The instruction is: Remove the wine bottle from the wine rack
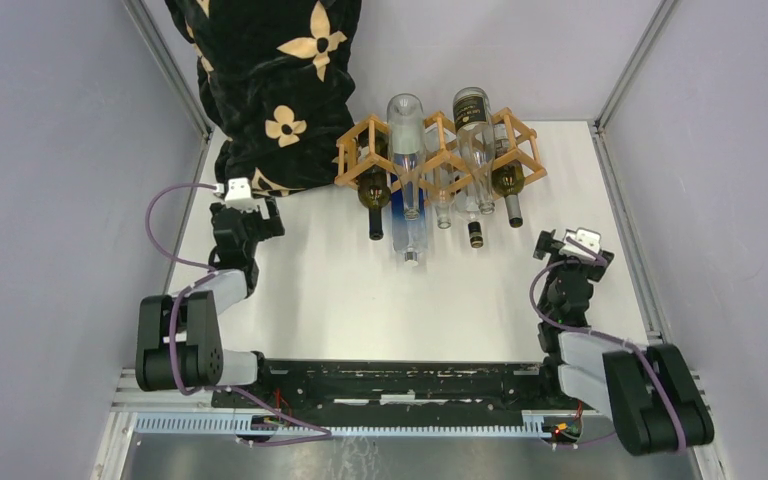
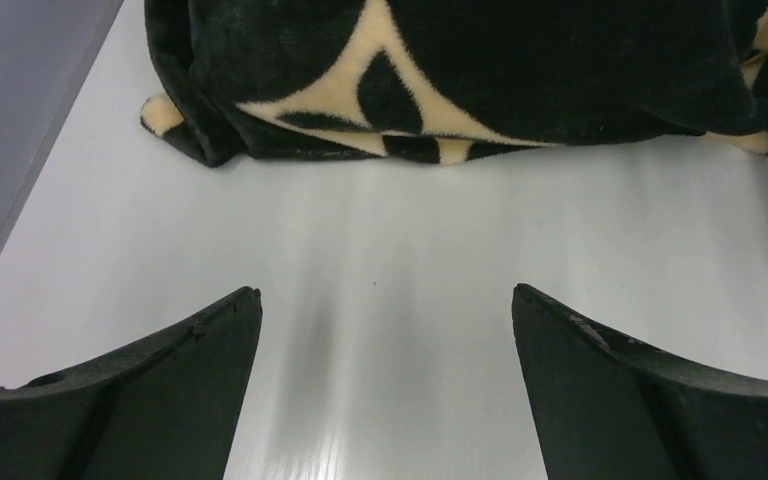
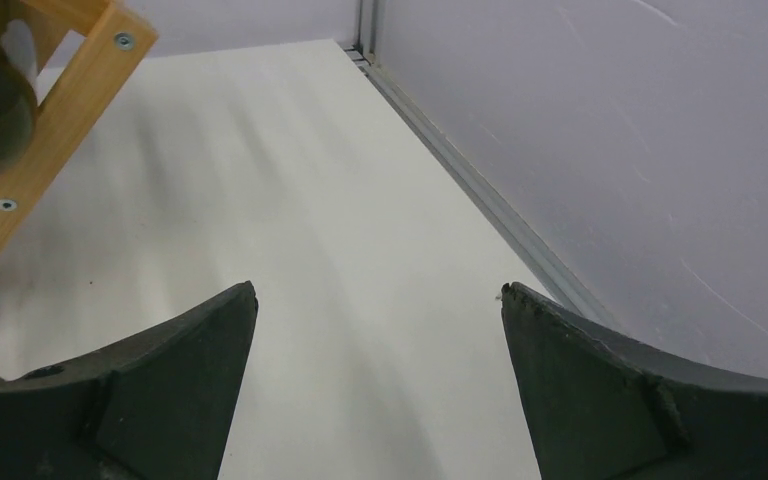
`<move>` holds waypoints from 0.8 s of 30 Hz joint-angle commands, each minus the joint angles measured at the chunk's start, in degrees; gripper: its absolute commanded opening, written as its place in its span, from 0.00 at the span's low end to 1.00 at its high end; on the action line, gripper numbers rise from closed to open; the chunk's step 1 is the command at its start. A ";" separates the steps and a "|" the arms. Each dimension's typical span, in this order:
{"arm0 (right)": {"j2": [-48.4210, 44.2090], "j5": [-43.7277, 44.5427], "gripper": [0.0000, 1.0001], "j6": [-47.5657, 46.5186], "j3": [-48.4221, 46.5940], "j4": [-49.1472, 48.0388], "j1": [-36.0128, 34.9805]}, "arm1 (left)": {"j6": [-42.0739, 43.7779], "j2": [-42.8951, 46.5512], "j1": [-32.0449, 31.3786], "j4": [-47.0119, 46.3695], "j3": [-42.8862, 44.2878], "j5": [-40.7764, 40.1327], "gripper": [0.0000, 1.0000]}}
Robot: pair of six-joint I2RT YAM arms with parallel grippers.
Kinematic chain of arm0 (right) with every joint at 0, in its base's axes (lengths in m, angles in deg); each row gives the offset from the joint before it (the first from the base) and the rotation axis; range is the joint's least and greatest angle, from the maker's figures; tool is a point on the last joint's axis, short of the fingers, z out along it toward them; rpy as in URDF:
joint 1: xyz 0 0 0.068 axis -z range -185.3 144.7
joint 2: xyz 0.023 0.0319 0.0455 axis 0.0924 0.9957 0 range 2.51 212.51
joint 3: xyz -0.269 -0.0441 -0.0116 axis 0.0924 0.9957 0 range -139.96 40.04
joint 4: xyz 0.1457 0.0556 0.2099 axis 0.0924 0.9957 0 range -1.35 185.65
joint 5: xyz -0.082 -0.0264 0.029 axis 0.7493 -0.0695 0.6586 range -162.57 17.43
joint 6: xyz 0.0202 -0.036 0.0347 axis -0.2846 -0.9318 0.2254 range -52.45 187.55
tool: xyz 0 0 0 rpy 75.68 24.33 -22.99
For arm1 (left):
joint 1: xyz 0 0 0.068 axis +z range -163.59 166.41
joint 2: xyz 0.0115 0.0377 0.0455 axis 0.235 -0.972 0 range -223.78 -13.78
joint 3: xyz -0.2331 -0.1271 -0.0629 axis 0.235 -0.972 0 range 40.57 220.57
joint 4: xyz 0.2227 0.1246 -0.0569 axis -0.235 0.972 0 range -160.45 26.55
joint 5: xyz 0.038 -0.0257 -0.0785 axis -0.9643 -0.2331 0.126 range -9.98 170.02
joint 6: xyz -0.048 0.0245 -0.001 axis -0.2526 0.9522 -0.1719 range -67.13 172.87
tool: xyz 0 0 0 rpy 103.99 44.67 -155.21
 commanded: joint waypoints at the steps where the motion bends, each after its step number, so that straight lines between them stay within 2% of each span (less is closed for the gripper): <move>1: -8.63 5.83 0.98 8.82 1.78 16.84 0.18 | 2.49 4.27 1.84 13.51 4.30 4.90 1.00; 6: -17.85 6.07 0.98 18.72 -2.63 31.52 0.17 | 3.79 8.05 3.18 24.35 9.51 7.64 1.00; 9: -21.33 8.08 0.98 27.16 -6.87 42.71 0.16 | 4.34 8.30 4.51 34.87 15.28 11.54 1.00; 13: -24.85 15.58 0.98 44.44 -14.39 65.71 0.15 | 5.87 6.49 5.05 48.70 23.90 17.10 1.00; 16: -27.90 11.97 0.98 38.65 -16.99 68.42 0.17 | 7.38 5.88 5.16 56.54 29.17 20.43 1.00; 18: -28.91 4.43 0.98 32.77 -19.89 67.88 0.18 | 8.34 6.59 5.21 59.91 31.49 22.00 1.00; 22: -24.26 -3.80 0.98 29.89 -32.39 77.87 0.17 | 10.36 9.30 5.20 64.65 34.24 24.62 1.00; 24: -21.05 -7.36 0.98 28.53 -39.31 83.09 0.16 | 12.99 10.43 5.17 68.55 36.07 28.74 1.00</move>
